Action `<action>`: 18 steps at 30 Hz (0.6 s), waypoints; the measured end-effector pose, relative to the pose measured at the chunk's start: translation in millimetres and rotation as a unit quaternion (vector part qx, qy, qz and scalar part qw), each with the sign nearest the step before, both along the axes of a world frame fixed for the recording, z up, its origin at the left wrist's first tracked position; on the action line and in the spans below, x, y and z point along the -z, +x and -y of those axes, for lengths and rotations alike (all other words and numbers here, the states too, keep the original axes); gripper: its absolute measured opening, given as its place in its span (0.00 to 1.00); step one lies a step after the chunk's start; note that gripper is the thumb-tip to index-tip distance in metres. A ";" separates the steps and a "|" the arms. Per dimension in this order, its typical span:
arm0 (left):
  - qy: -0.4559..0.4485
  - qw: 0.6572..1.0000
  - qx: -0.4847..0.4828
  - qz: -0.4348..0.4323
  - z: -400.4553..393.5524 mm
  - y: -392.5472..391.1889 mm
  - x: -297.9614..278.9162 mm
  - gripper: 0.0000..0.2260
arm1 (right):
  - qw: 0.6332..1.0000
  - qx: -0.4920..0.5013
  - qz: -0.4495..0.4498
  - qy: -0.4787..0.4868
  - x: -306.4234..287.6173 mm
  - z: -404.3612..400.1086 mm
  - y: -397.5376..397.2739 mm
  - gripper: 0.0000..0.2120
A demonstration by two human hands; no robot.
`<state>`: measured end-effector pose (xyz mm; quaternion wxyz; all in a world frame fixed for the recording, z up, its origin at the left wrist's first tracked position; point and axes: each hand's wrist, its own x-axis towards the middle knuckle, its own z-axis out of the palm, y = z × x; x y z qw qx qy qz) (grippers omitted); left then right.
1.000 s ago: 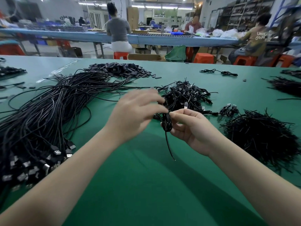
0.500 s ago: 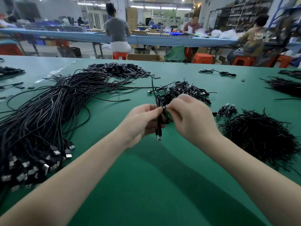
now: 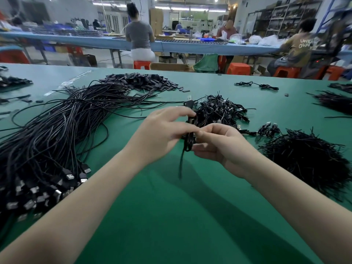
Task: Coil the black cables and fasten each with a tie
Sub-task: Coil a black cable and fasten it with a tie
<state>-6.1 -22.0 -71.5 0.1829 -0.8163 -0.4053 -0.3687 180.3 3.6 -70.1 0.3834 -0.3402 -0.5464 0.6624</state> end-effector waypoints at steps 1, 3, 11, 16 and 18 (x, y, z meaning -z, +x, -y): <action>0.011 0.999 -0.007 -0.032 0.2 -1.0 2.0 0.15 | 1.000 -0.013 0.018 0.001 1.1 -0.1 1.4 0.06; -0.015 1.000 0.005 -0.016 -0.6 -3.1 4.8 0.11 | 0.997 -0.011 0.063 0.051 2.1 -1.1 3.4 0.06; -0.455 0.727 0.086 0.507 5.5 31.3 0.2 0.02 | 0.685 0.217 0.266 0.643 1.0 -4.6 5.0 0.03; -0.649 0.378 0.179 0.635 14.3 17.9 -19.3 0.04 | 0.443 0.202 0.257 0.835 8.7 -10.3 14.2 0.08; -0.623 0.457 0.154 0.616 16.6 18.2 -20.4 0.06 | 0.530 0.180 0.239 0.794 14.0 -8.8 13.0 0.05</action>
